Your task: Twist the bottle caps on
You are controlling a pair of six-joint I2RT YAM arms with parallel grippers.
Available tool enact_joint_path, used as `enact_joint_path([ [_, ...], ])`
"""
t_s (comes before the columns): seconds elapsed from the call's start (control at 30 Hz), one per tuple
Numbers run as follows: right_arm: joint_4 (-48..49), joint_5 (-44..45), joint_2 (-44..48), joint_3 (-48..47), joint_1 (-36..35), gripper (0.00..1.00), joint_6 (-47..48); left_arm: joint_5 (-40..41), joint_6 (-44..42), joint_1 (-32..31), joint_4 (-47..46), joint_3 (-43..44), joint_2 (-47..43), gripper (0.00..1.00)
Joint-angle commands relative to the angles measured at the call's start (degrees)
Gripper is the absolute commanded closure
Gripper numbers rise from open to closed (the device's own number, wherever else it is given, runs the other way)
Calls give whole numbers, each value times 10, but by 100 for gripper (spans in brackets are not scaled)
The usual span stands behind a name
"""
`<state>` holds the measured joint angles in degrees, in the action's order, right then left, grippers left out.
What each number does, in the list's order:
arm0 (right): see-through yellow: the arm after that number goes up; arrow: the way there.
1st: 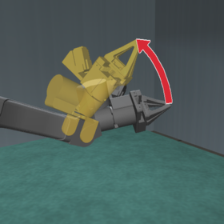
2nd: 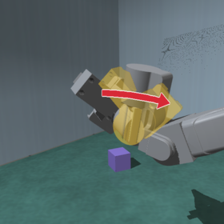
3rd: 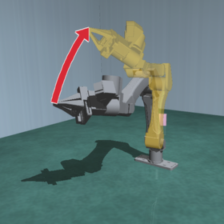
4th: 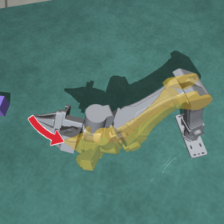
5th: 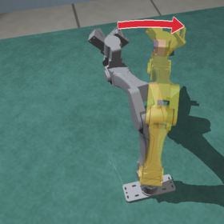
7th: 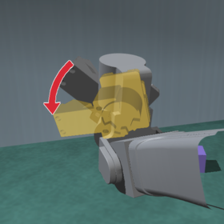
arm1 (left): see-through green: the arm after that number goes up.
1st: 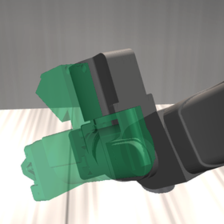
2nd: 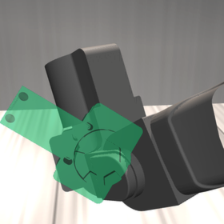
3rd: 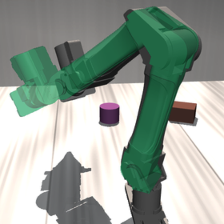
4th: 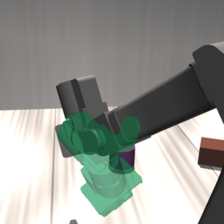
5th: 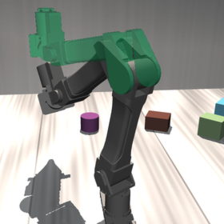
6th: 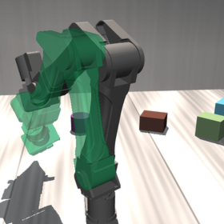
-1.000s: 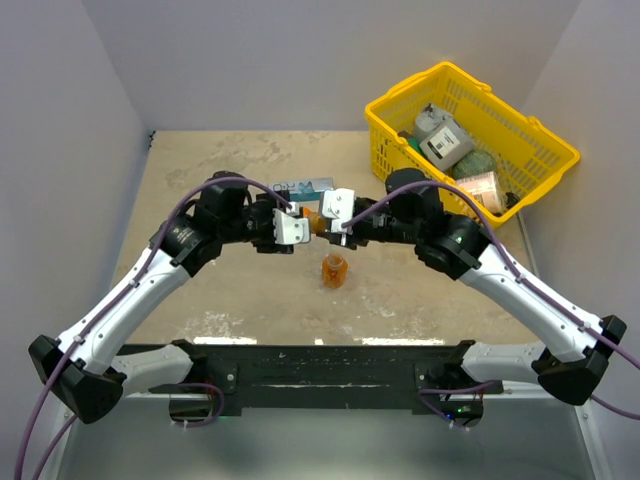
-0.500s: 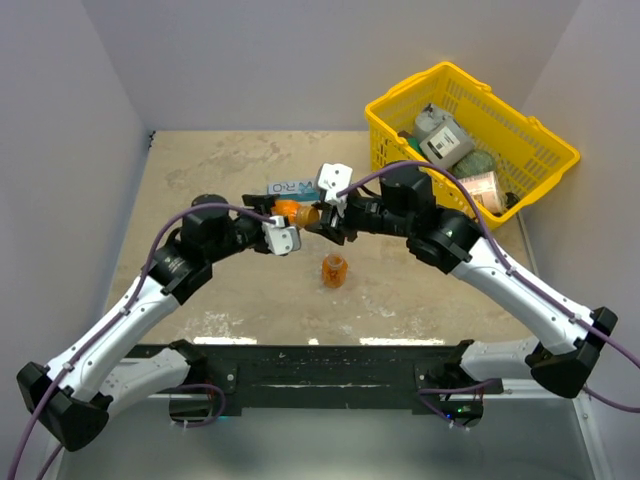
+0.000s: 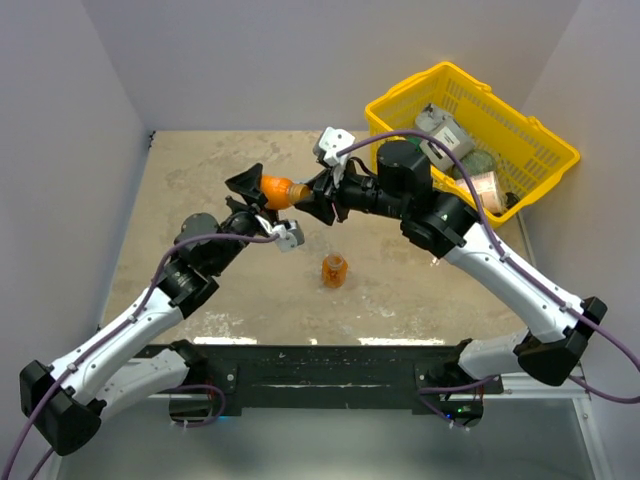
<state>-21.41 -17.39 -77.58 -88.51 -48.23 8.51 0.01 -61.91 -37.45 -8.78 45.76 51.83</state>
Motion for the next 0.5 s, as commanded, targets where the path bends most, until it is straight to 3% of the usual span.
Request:
enact_joint_path([
  [0.0, 16, -10, -33, -26, -4, 100, -63, 14, -145, -46, -235, -41, 1, 100],
  [0.2, 36, -4, -47, -40, 22, 100, -134, 73, -206, -75, -335, -54, 31, 100],
  [0.47, 71, -120, -87, -68, 87, 100, -250, 32, -290, -82, -455, -130, 34, 100],
])
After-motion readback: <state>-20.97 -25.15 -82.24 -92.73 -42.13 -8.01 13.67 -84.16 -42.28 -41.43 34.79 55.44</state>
